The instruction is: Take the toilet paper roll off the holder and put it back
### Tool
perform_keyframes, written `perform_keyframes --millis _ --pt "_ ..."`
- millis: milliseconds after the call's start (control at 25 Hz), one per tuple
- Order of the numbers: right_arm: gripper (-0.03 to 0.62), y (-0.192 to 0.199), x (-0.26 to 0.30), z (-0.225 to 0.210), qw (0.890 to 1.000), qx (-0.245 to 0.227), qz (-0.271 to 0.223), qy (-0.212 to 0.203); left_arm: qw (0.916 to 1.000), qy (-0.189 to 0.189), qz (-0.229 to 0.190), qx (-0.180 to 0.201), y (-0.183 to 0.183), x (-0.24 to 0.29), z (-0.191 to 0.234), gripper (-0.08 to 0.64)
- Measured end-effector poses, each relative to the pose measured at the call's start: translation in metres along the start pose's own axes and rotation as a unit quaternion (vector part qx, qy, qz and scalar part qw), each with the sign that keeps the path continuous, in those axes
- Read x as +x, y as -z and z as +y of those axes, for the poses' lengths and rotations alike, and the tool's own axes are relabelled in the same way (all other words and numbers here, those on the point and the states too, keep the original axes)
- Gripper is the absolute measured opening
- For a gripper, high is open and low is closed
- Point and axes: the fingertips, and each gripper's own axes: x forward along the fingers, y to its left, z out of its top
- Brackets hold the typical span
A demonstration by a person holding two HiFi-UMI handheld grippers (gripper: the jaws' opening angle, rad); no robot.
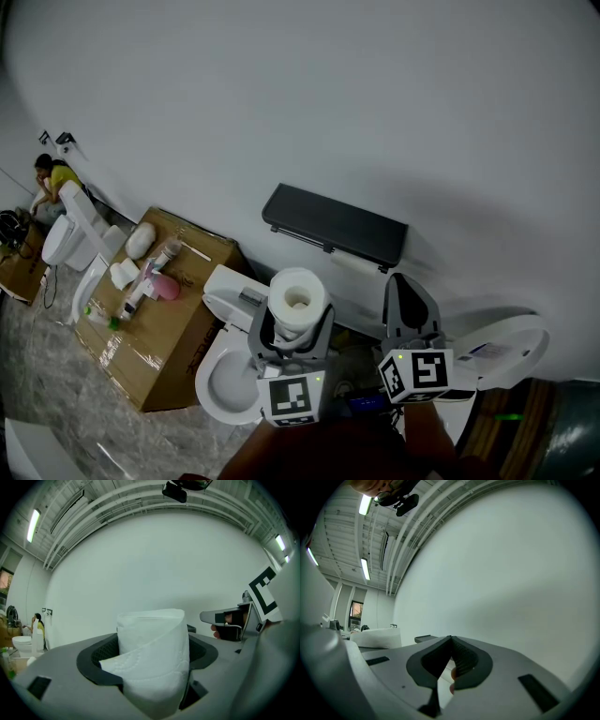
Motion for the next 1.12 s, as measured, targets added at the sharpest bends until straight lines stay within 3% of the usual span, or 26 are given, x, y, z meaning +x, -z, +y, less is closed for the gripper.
perform_keyframes --millis 560,1120 --pt "0.017 0.001 0.000 -0.005 1.000 0.008 -0.001 0.006 0.9999 0.010 -0.012 -0.001 -0.047 0.012 0.000 0.437" --pt "0.017 0.003 -0.007 -0.018 1.000 0.013 -0.002 0.012 0.9973 0.014 -0.056 0.045 -0.110 0.069 -0.006 0.437"
